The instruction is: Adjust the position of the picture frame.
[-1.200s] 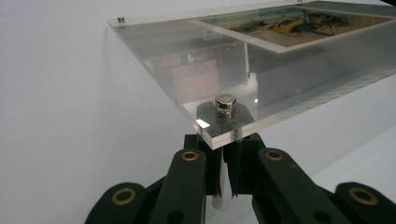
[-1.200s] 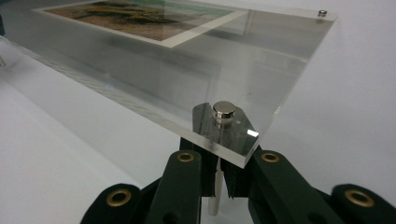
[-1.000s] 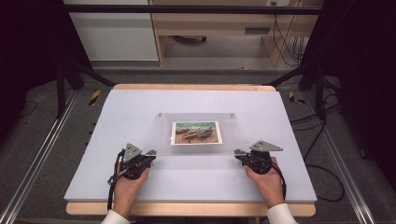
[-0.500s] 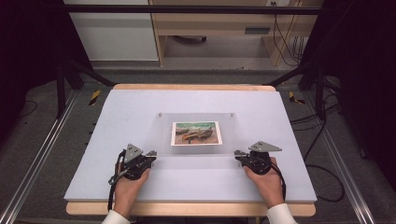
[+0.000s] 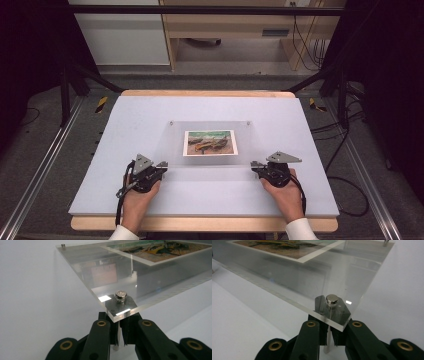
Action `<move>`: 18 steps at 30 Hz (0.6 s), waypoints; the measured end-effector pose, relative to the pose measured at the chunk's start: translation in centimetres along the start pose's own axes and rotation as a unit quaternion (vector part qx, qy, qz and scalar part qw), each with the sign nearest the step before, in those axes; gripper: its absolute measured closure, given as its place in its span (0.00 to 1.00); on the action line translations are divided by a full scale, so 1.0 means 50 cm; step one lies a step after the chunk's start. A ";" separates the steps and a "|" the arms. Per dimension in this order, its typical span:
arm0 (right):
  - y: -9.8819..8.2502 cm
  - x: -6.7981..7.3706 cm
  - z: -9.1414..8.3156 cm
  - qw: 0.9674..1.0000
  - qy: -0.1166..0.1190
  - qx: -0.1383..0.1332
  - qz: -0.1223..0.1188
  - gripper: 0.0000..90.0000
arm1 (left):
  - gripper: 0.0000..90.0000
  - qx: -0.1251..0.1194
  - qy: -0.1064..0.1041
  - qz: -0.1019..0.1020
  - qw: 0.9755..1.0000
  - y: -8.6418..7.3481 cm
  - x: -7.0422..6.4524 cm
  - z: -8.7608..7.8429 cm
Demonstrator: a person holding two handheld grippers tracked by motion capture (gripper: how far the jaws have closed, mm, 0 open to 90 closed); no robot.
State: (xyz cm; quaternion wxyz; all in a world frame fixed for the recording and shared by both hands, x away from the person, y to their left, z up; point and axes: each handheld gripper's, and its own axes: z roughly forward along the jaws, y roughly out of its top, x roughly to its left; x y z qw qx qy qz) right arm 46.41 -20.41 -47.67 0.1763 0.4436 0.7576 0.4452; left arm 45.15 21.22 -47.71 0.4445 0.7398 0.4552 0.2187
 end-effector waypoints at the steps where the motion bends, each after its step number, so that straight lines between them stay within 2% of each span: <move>1: 0.000 0.000 0.000 1.000 0.000 0.000 0.000 0.94 | 0.93 0.000 0.000 0.000 1.000 0.000 0.000 0.000; 6: 0.000 0.001 0.000 1.000 0.003 0.000 0.000 0.90 | 0.92 -0.001 -0.003 -0.003 1.000 0.000 0.002 -0.001; 11: -0.001 0.004 -0.003 1.000 0.003 0.001 0.004 0.81 | 0.74 -0.001 0.000 -0.004 1.000 0.000 0.004 -0.007; 12: -0.001 0.005 -0.004 1.000 0.002 0.002 0.003 0.77 | 0.74 -0.002 -0.003 -0.006 1.000 0.001 0.004 -0.008; 13: -0.002 0.006 -0.006 1.000 0.002 0.002 0.001 0.73 | 0.70 0.002 -0.007 -0.006 1.000 0.001 0.003 -0.009; 15: -0.003 0.009 -0.014 1.000 0.000 0.001 0.001 0.62 | 0.59 0.002 -0.004 0.001 1.000 0.002 -0.002 -0.012; 17: -0.003 0.012 -0.020 1.000 -0.006 0.004 -0.001 0.55 | 0.53 0.003 0.000 0.010 1.000 0.004 -0.007 -0.014; 18: -0.003 0.012 -0.020 1.000 -0.006 0.004 -0.001 0.55 | 0.53 0.004 0.000 0.013 1.000 0.005 -0.008 -0.015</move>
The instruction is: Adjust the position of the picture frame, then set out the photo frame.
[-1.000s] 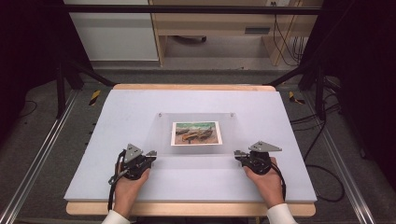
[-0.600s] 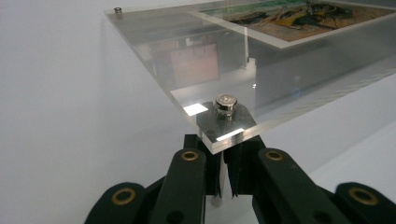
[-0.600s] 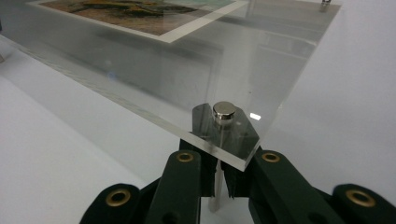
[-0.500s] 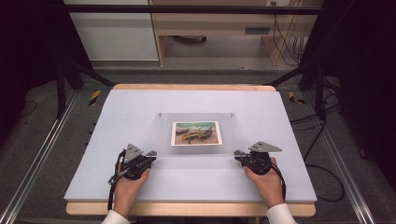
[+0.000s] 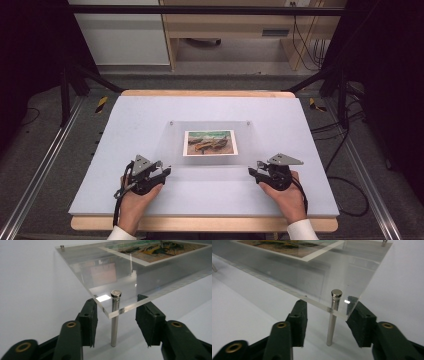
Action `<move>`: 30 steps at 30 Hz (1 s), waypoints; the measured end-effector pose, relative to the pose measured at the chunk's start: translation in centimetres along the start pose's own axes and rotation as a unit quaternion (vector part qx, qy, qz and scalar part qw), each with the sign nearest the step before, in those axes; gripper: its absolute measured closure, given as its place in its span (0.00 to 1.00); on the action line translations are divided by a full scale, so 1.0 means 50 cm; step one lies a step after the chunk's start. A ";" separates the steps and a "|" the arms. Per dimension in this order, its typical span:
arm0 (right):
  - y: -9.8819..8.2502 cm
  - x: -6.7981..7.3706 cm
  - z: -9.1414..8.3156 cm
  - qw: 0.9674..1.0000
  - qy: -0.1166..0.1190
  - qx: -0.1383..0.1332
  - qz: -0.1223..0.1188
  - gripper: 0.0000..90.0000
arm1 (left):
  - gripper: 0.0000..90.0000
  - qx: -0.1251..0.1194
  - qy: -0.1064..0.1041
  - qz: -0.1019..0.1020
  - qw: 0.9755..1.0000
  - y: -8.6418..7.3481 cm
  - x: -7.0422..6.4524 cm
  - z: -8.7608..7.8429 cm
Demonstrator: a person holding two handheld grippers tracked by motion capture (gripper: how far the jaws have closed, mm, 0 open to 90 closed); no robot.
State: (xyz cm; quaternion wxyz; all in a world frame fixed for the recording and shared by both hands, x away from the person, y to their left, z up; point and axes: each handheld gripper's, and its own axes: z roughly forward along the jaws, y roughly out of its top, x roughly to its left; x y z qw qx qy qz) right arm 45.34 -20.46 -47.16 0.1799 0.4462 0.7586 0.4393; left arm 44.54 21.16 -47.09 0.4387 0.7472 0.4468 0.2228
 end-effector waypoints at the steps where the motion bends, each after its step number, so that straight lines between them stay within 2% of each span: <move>1: -0.001 0.002 -0.004 1.000 -0.006 0.001 -0.006 0.46 | 0.44 0.001 0.001 0.000 1.000 0.000 -0.001 0.000; 3: -0.003 0.005 -0.007 1.000 -0.011 0.010 -0.007 0.37 | 0.33 0.008 0.001 -0.004 1.000 -0.001 0.001 -0.001; 4: -0.003 0.005 -0.007 1.000 -0.011 0.010 -0.007 0.37 | 0.33 0.007 0.000 -0.009 1.000 -0.001 0.002 -0.002; 6: -0.005 0.006 -0.008 1.000 -0.015 0.019 -0.009 0.26 | 0.26 0.007 -0.005 -0.014 1.000 0.000 0.005 -0.006; 8: -0.005 0.008 -0.011 0.999 -0.019 0.030 -0.002 0.18 | 0.19 0.010 -0.007 -0.012 1.000 0.001 0.007 -0.012; 9: -0.006 0.011 -0.018 0.999 -0.023 0.025 -0.008 0.15 | 0.13 0.013 -0.010 -0.012 1.000 0.001 0.008 -0.014; 13: -0.005 0.016 -0.030 0.999 -0.025 0.020 -0.003 0.11 | 0.05 0.019 -0.024 -0.015 0.999 0.001 0.015 -0.025; 16: -0.005 0.018 -0.050 1.000 -0.021 0.007 -0.014 0.09 | 0.05 0.017 -0.034 -0.014 0.999 0.003 0.019 -0.033; 22: 0.000 0.021 -0.071 1.000 -0.021 -0.020 -0.013 0.09 | 0.05 0.006 -0.045 -0.016 0.999 0.011 0.029 -0.044; 25: 0.003 0.023 -0.074 0.999 -0.024 -0.025 -0.013 0.09 | 0.05 -0.004 -0.050 -0.018 0.999 0.016 0.031 -0.050; 29: 0.016 0.033 -0.081 0.999 -0.033 -0.037 -0.017 0.09 | 0.05 -0.015 -0.050 -0.007 0.999 0.039 0.033 -0.060; 30: 0.031 0.038 -0.083 0.998 -0.036 -0.039 -0.020 0.10 | 0.05 -0.014 -0.052 -0.008 0.999 0.046 0.033 -0.061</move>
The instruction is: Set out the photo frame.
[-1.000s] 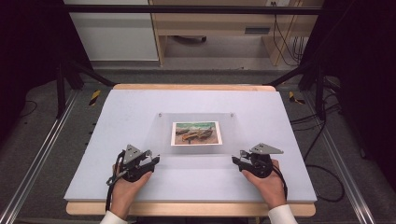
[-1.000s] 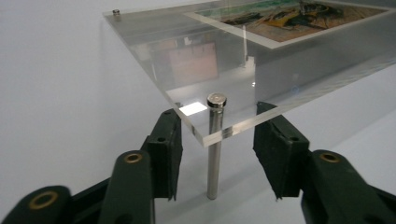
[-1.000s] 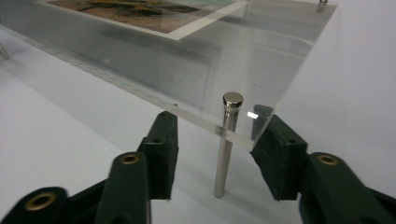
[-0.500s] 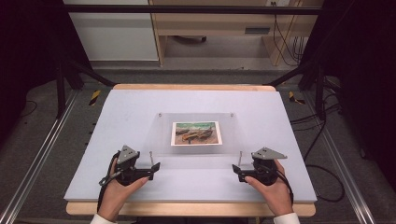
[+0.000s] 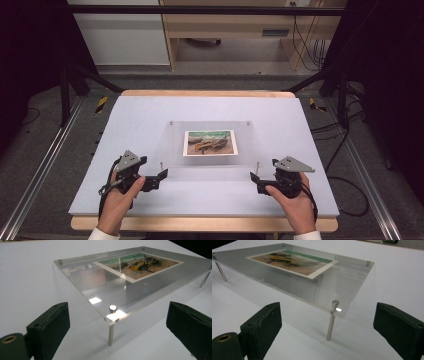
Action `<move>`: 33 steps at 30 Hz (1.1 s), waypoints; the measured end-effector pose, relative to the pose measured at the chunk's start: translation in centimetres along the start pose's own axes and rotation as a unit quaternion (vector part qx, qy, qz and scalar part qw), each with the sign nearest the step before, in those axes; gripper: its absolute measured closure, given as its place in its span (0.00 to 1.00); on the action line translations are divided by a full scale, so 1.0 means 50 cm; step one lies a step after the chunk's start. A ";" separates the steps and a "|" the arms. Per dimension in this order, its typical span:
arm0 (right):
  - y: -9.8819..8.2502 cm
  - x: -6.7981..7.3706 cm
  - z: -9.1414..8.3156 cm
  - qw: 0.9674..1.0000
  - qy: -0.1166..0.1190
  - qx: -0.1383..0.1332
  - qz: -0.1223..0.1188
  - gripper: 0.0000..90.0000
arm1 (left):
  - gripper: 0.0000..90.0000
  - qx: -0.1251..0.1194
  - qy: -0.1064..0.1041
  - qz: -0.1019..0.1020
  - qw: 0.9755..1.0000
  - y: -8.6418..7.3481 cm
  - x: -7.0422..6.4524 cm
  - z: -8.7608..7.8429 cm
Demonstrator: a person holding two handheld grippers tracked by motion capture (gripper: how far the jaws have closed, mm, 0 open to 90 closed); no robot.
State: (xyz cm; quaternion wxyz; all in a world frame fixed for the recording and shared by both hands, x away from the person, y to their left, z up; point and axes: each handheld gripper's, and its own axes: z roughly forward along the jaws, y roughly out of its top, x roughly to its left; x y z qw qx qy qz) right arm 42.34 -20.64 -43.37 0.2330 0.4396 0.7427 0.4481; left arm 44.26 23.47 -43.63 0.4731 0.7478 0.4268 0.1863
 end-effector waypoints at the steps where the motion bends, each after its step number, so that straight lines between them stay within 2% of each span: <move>1: 0.008 0.002 0.002 1.000 0.000 -0.004 -0.002 0.11 | 0.05 0.001 -0.002 -0.001 1.000 0.008 0.001 0.002; 4: 0.025 0.004 0.008 1.000 -0.004 -0.001 -0.006 0.13 | 0.06 0.010 -0.009 0.003 1.000 0.033 0.004 0.013; 6: 0.040 0.002 0.015 1.000 -0.004 0.001 0.000 0.16 | 0.07 0.014 -0.009 0.001 1.000 0.050 0.005 0.023; 11: 0.069 -0.006 0.048 1.000 0.014 0.022 0.010 0.20 | 0.09 0.017 -0.012 0.008 1.000 0.084 0.006 0.054; 13: 0.071 -0.010 0.055 0.999 0.017 0.028 0.016 0.20 | 0.10 0.022 -0.006 0.012 1.000 0.091 0.007 0.065; 17: 0.070 -0.025 0.082 0.998 0.024 0.057 0.029 0.22 | 0.14 0.029 0.004 0.012 0.999 0.087 0.004 0.079; 20: 0.064 -0.032 0.097 0.996 0.024 0.074 0.038 0.24 | 0.17 0.028 0.013 -0.007 0.999 0.079 0.010 0.086; 23: 0.062 -0.044 0.106 0.996 0.024 0.071 0.053 0.25 | 0.20 0.031 0.017 -0.022 0.999 0.071 0.018 0.091; 29: 0.057 -0.052 0.122 0.993 0.035 0.077 0.077 0.25 | 0.21 0.036 0.002 -0.060 0.998 0.047 0.022 0.097; 33: 0.056 -0.058 0.126 0.992 0.043 0.081 0.091 0.24 | 0.19 0.047 -0.010 -0.082 0.995 0.032 0.026 0.101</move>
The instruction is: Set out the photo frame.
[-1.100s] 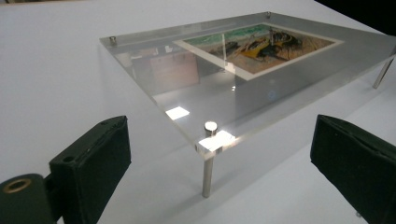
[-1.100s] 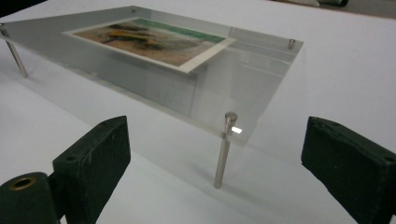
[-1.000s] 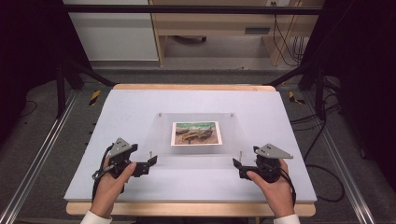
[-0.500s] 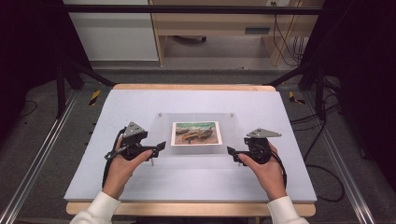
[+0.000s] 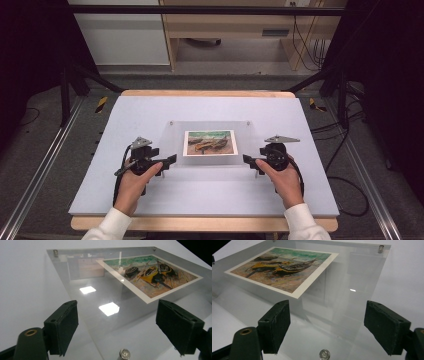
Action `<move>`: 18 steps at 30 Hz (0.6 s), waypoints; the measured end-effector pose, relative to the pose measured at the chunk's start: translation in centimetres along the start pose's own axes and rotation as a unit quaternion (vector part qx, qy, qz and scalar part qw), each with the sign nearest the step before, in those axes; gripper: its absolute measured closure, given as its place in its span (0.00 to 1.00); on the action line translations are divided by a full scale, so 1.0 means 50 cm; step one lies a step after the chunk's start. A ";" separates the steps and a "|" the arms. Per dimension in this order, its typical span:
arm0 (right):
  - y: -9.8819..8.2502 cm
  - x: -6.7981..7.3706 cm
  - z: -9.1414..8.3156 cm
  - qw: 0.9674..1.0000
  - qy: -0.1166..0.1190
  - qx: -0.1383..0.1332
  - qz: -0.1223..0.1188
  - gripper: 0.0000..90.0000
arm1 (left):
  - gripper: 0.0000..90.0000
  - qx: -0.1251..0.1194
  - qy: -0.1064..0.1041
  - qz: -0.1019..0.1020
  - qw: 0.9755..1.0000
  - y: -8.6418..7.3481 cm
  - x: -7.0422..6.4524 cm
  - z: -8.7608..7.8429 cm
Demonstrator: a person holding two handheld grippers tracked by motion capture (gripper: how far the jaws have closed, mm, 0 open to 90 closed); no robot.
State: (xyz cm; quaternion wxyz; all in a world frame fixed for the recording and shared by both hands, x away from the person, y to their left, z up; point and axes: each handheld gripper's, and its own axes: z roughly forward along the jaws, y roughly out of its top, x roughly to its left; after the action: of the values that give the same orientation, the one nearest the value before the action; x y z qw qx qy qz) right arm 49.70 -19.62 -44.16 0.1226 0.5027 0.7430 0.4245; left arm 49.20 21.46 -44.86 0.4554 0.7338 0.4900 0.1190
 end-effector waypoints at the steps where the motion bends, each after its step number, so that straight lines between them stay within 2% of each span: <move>1: 0.000 -0.003 0.002 1.000 0.004 0.000 0.002 0.22 | 0.18 -0.003 -0.005 -0.006 1.000 -0.003 0.002 0.001; 7: 0.000 -0.004 0.003 1.000 0.006 0.006 0.014 0.22 | 0.17 0.006 -0.026 -0.047 0.999 -0.007 0.013 0.005; 12: -0.002 -0.008 0.006 0.999 0.017 0.009 0.033 0.18 | 0.17 0.011 -0.037 -0.060 0.997 -0.008 0.018 0.007; 15: -0.004 -0.011 0.008 0.999 0.022 0.009 0.042 0.18 | 0.17 0.016 -0.050 -0.067 0.996 -0.008 0.020 0.010; 18: -0.005 -0.015 0.009 0.998 0.030 0.011 0.053 0.17 | 0.17 0.015 -0.049 -0.070 0.996 -0.008 0.020 0.013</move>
State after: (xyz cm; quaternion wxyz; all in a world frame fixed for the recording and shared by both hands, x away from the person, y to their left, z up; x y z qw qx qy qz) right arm 50.14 -20.07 -44.82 0.0721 0.5298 0.7233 0.4371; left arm 49.87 21.99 -45.80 0.4750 0.7093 0.5190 0.0439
